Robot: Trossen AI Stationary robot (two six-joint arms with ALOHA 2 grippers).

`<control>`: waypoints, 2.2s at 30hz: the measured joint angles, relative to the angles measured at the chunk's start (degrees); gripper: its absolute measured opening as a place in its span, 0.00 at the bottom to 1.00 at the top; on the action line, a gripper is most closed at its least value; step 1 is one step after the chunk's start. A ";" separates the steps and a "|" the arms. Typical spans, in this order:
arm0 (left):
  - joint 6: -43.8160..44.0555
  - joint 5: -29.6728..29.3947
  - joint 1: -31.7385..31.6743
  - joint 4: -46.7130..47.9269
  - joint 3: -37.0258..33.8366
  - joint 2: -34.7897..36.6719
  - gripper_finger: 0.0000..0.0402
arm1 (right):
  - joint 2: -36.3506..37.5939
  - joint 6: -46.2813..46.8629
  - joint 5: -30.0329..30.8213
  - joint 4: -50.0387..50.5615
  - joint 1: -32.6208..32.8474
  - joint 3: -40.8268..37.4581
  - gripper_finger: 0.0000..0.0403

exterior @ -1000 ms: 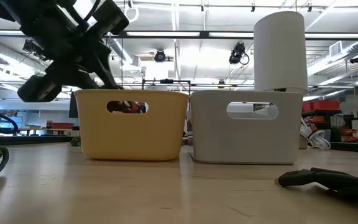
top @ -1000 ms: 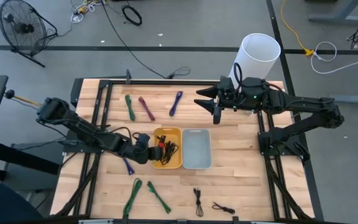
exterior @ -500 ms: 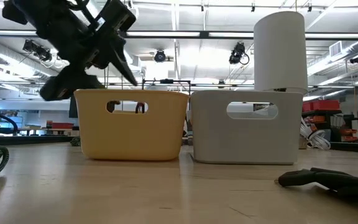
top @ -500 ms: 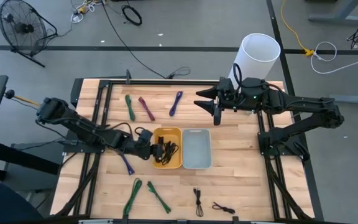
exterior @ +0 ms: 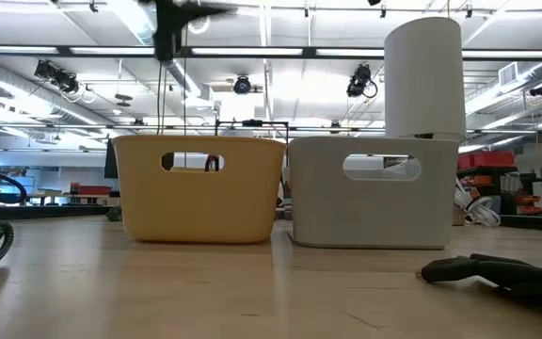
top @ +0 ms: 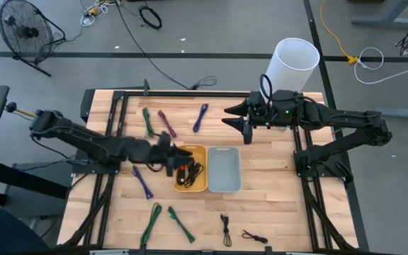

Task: Pick & Place USB Port
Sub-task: Put the black charger cable into the yellow bin

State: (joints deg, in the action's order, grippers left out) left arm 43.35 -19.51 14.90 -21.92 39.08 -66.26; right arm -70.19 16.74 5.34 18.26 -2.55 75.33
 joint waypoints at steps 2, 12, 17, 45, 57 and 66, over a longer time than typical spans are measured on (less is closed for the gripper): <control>-6.53 0.06 -0.11 -1.74 0.02 3.17 0.45 | -0.02 0.97 -1.08 0.36 0.00 0.00 0.49; -24.68 -0.58 -0.11 -3.81 0.01 14.65 0.45 | -0.04 13.58 -12.82 6.14 1.97 -1.45 0.49; -25.07 -0.50 -0.11 -3.85 0.01 16.65 0.45 | -0.11 22.16 -17.89 6.04 8.71 -5.38 0.49; -26.03 5.86 -0.11 2.85 -0.02 17.25 0.45 | -26.57 73.38 -24.16 -7.90 41.15 -7.17 0.39; -26.00 5.87 -0.11 3.01 -0.02 17.25 0.45 | -28.21 77.30 -19.96 10.68 44.25 -7.17 0.39; -25.98 5.79 -0.11 2.99 -0.02 17.20 0.45 | -30.83 75.53 -19.93 15.21 46.50 -7.17 0.39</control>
State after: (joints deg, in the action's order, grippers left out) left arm 17.37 -13.72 14.79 -18.94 39.07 -49.06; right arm -101.02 92.26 -14.59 33.47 43.95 68.16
